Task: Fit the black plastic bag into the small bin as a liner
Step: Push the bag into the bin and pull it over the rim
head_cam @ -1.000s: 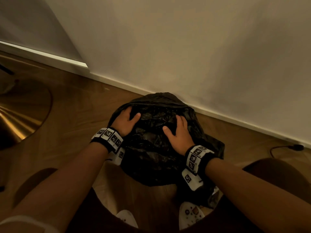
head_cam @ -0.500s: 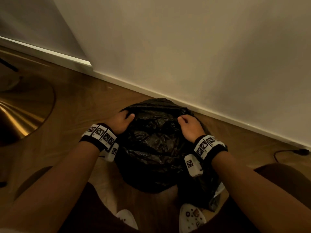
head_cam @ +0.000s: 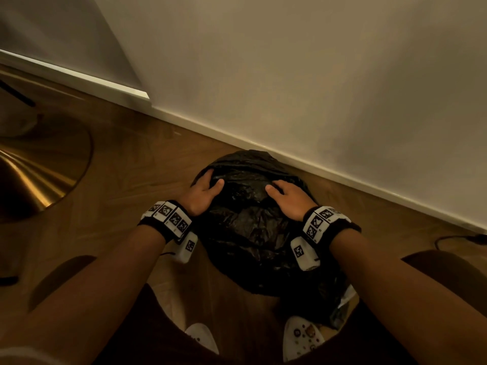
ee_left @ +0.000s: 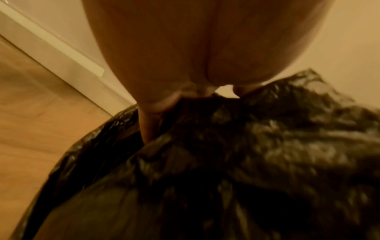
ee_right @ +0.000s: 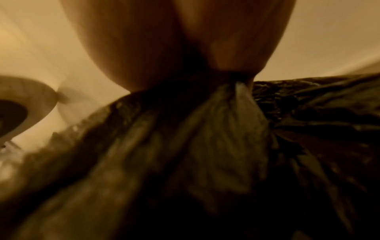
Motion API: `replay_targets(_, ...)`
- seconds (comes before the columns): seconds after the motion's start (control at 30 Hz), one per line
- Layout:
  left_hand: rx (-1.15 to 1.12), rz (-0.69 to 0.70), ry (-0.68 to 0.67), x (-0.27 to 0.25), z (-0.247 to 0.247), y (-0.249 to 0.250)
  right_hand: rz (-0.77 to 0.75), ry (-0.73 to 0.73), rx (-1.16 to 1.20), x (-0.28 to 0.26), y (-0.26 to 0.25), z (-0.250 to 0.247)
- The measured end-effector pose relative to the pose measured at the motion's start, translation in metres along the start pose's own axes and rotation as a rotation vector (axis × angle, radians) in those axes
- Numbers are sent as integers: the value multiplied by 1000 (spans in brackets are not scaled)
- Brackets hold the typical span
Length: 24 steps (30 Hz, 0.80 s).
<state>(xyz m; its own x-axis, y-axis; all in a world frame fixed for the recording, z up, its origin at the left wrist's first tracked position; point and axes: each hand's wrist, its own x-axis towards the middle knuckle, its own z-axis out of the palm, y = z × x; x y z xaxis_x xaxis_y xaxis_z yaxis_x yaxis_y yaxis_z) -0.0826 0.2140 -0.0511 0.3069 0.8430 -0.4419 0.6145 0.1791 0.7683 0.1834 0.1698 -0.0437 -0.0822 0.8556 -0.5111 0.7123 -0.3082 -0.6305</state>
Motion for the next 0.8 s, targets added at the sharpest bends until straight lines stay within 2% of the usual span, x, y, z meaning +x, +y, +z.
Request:
replay_targets(0.1, 343, -44, -33, 3, -5, 1, 5, 51, -6, 6, 6, 6)
replay_targets(0.17, 555, 20, 73, -7, -4, 12, 28, 138, -11, 7, 8, 14)
replay_targets(0.23, 516, 24, 207, -21, -3, 28, 49, 192, 25, 4, 4, 23)
replay_targets(0.3, 419, -53, 230, -25, 3, 33, 78, 210, 77, 2, 1, 32)
replay_targets(0.37, 368, -160, 165, -27, 13, 30, 106, 193, 108, 1, -3, 37)
replay_targets(0.43, 414, -202, 134, -27, 22, 19, 125, 142, 101, 0, -5, 39)
replay_targets(0.5, 415, -170, 76, -25, 31, 0, 128, 68, 64, 1, -3, 39)
replay_targets(0.6, 253, -51, -98, -25, 34, -17, 110, -40, 66, 0, -2, 31)
replay_targets(0.67, 228, -15, -156, -22, 30, -24, 114, -114, 77, 2, -5, 21)
replay_targets(0.73, 221, -5, -144, -20, 25, -21, 87, -58, 39, 6, -9, 9)
replay_targets(0.8, 217, -10, -104, -16, 23, -20, 2, 136, 41, 10, -13, -1)
